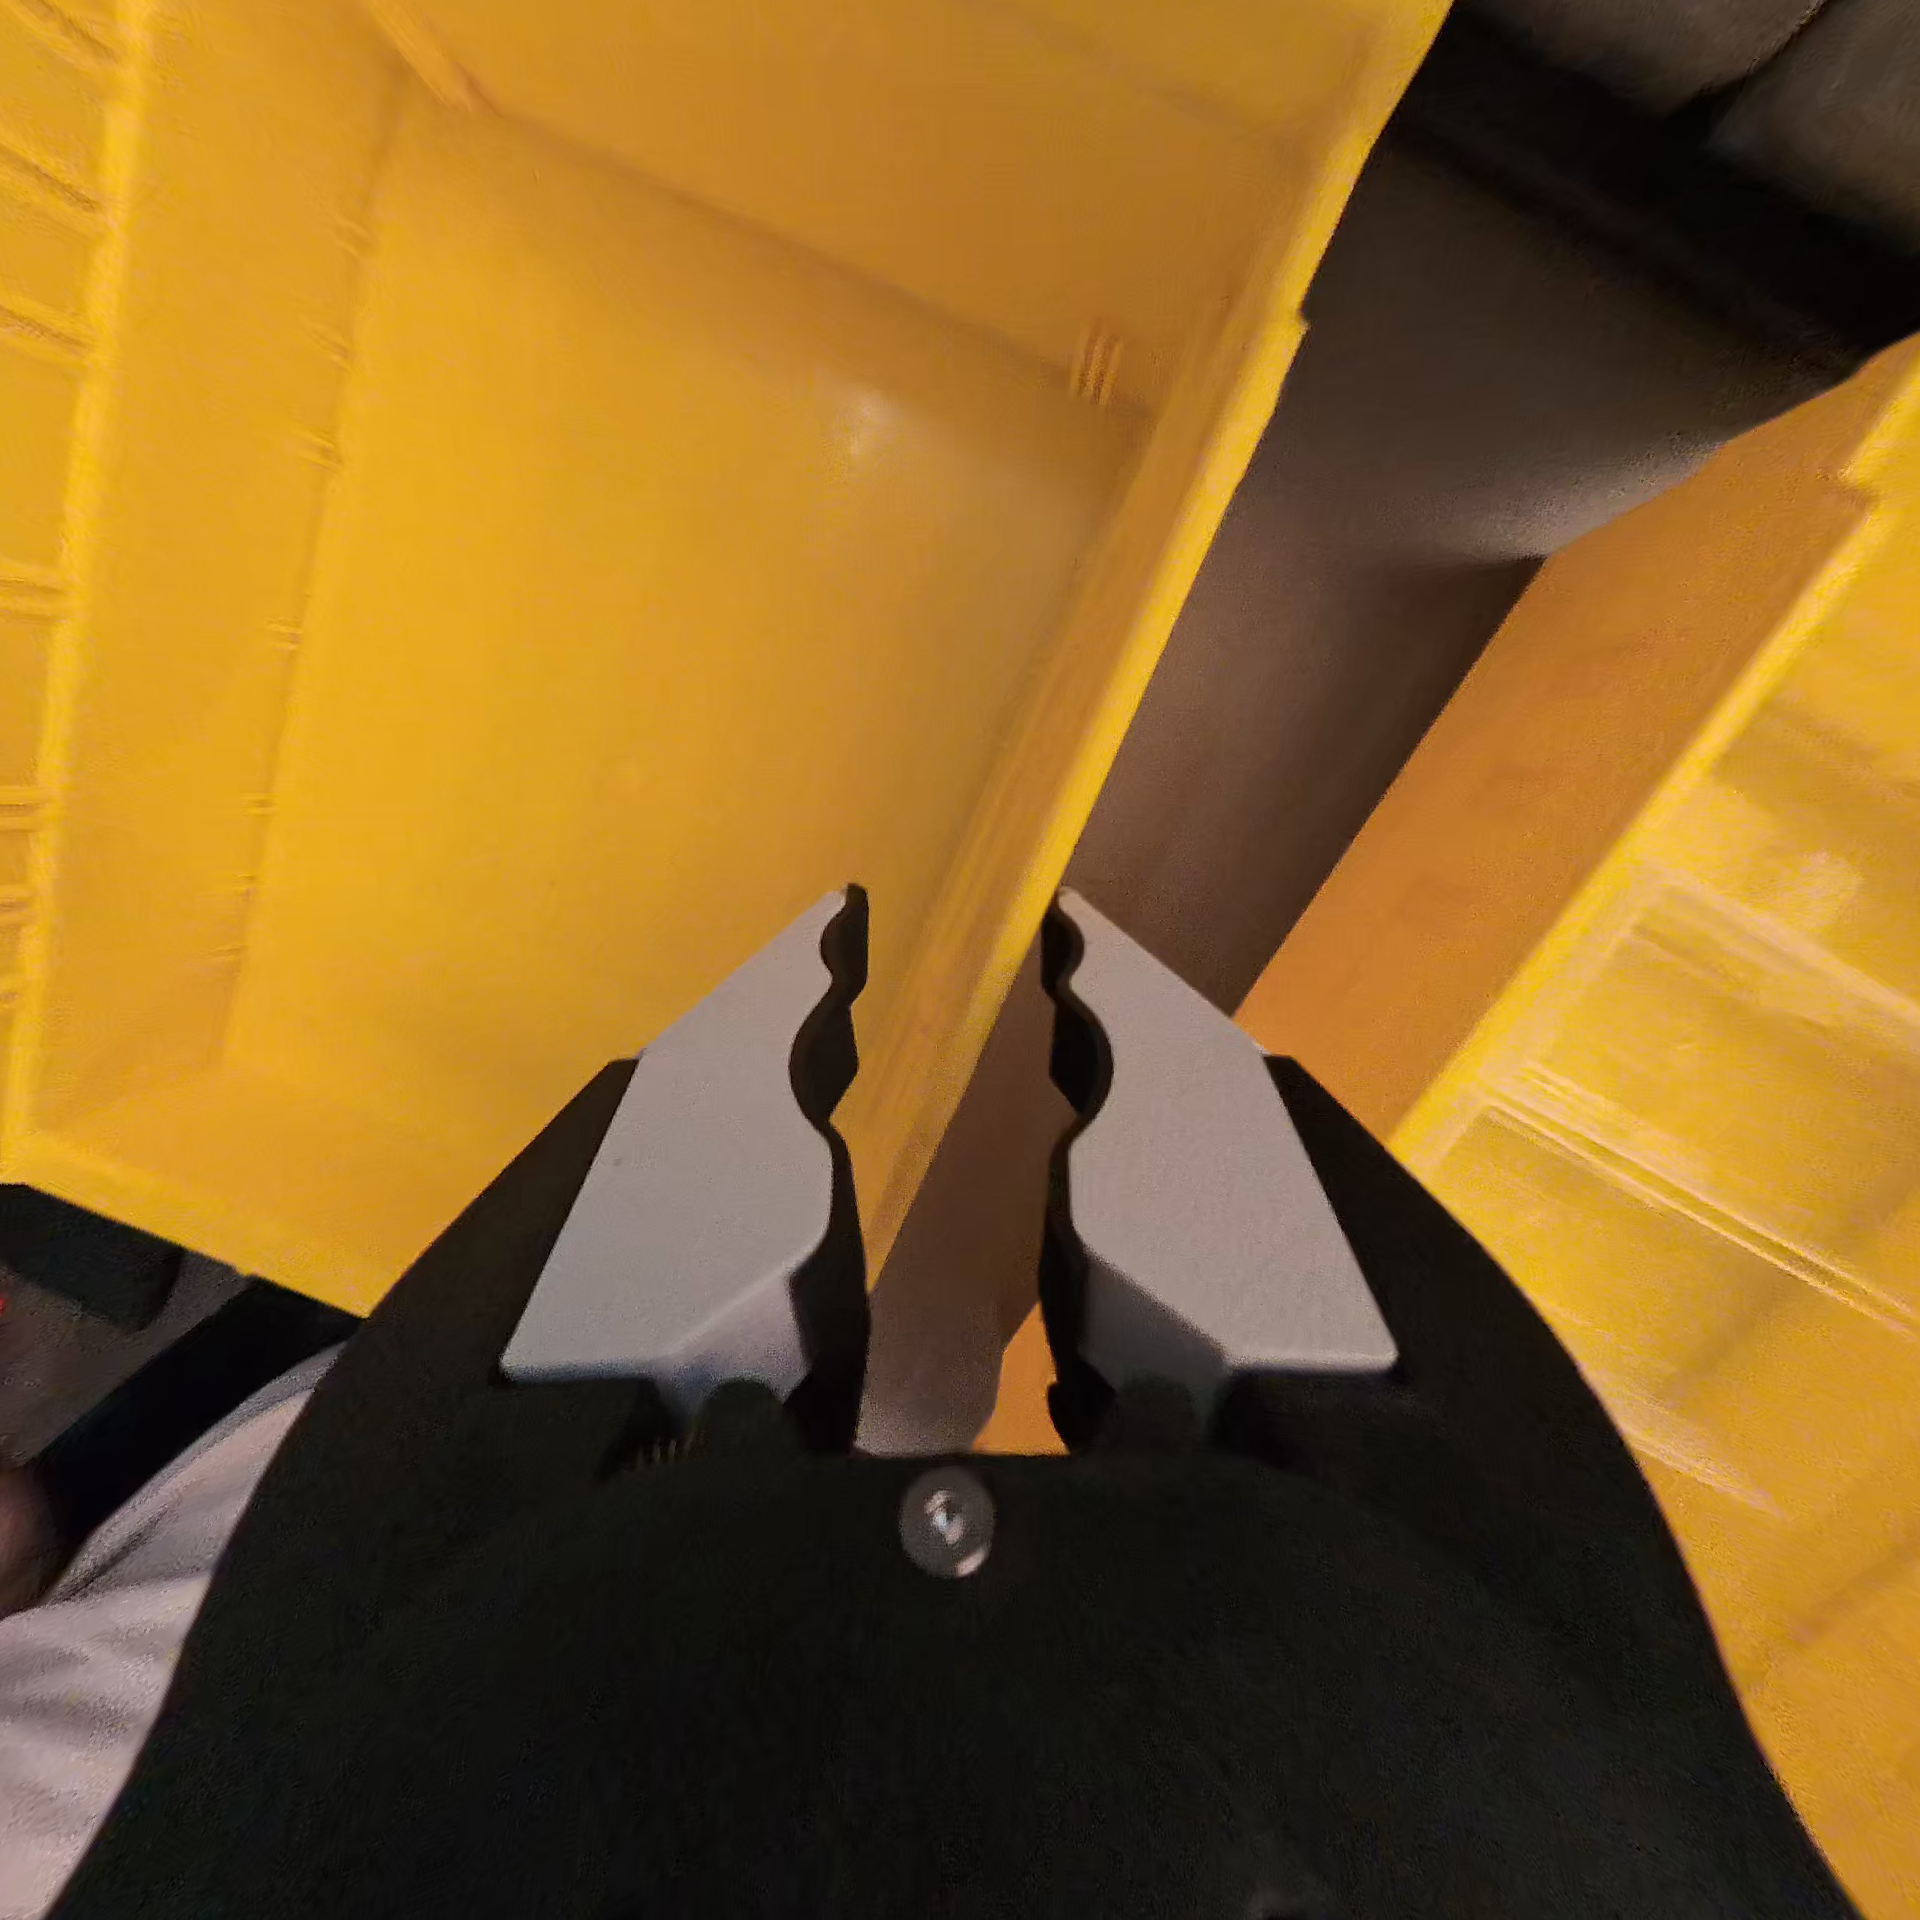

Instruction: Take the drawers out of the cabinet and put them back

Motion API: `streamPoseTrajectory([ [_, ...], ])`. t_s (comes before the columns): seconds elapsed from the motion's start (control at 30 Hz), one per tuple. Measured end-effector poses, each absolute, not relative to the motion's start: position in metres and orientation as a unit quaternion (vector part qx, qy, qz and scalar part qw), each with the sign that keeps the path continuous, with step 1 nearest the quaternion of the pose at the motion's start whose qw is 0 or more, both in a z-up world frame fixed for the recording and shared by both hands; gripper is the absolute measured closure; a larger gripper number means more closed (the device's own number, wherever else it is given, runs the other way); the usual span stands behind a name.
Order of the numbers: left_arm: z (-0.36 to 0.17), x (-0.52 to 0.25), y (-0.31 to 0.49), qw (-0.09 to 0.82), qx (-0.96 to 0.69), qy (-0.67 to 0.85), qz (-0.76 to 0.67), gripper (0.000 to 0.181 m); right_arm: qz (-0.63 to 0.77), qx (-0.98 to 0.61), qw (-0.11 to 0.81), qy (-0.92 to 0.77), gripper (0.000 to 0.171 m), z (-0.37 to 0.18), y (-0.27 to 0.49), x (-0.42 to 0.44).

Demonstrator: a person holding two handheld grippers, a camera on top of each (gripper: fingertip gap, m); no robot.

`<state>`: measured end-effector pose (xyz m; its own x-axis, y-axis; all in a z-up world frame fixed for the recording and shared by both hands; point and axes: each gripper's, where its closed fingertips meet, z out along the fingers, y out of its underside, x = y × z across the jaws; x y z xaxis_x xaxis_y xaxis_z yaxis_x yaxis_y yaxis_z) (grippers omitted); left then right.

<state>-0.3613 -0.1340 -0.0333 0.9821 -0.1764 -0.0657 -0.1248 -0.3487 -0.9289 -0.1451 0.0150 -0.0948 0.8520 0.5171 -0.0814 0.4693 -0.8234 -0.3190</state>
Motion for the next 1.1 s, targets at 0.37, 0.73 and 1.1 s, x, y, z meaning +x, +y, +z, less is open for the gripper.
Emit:
streamPoseTrajectory([
  [0.37,-0.037,-0.405,-0.142,0.545,-0.835,0.069,0.013,0.119,0.083,-0.968,0.001,-0.235,0.159,-0.133,0.002,-0.145],
  [0.73,-0.021,-0.428,-0.153,0.561,-0.827,0.033,0.009,0.122,0.119,-0.969,-0.038,-0.212,0.168,-0.133,0.002,-0.141],
  [1.1,0.007,-0.432,-0.142,0.635,-0.765,-0.048,-0.101,0.108,0.153,-0.945,-0.036,-0.286,0.168,-0.018,0.000,-0.136],
])
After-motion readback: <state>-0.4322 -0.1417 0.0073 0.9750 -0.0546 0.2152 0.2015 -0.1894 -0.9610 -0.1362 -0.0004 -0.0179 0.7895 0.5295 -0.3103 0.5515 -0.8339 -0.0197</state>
